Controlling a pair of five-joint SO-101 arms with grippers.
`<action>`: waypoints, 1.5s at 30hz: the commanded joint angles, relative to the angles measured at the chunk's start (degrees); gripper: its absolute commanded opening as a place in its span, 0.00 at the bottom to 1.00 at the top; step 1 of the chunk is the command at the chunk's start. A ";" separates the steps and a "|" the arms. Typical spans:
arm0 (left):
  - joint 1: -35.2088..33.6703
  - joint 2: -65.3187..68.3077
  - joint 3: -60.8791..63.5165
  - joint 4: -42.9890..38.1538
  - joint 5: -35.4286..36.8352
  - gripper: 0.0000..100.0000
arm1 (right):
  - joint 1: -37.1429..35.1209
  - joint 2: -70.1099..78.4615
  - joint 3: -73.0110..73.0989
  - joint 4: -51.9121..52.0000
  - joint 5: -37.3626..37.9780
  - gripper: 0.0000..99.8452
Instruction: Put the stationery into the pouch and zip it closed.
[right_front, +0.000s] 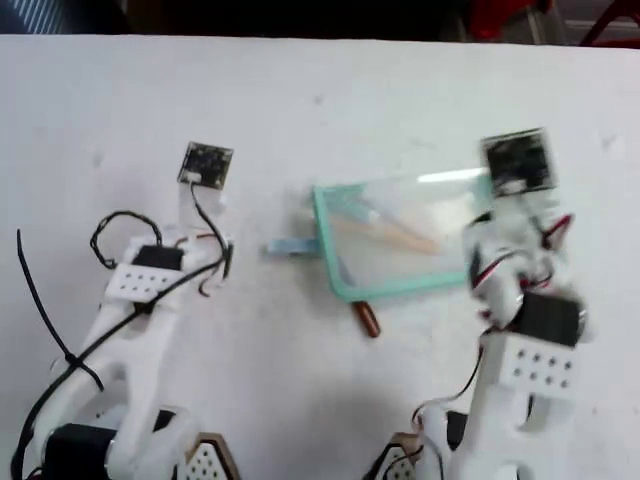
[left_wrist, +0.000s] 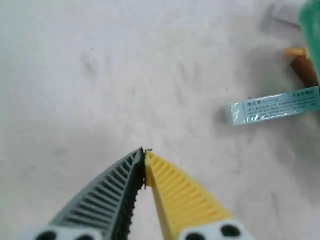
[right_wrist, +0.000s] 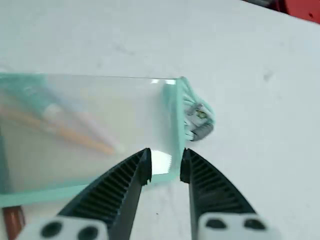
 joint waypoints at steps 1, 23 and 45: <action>0.13 -0.31 -0.44 -2.55 0.35 0.02 | 7.43 10.33 -10.02 -0.66 -1.32 0.11; 0.57 -0.31 -0.35 -2.55 0.35 0.02 | 8.92 70.99 -64.97 18.07 -10.46 0.22; 0.57 -0.31 -0.35 -2.55 0.26 0.02 | 11.03 108.97 -101.71 30.55 -22.51 0.22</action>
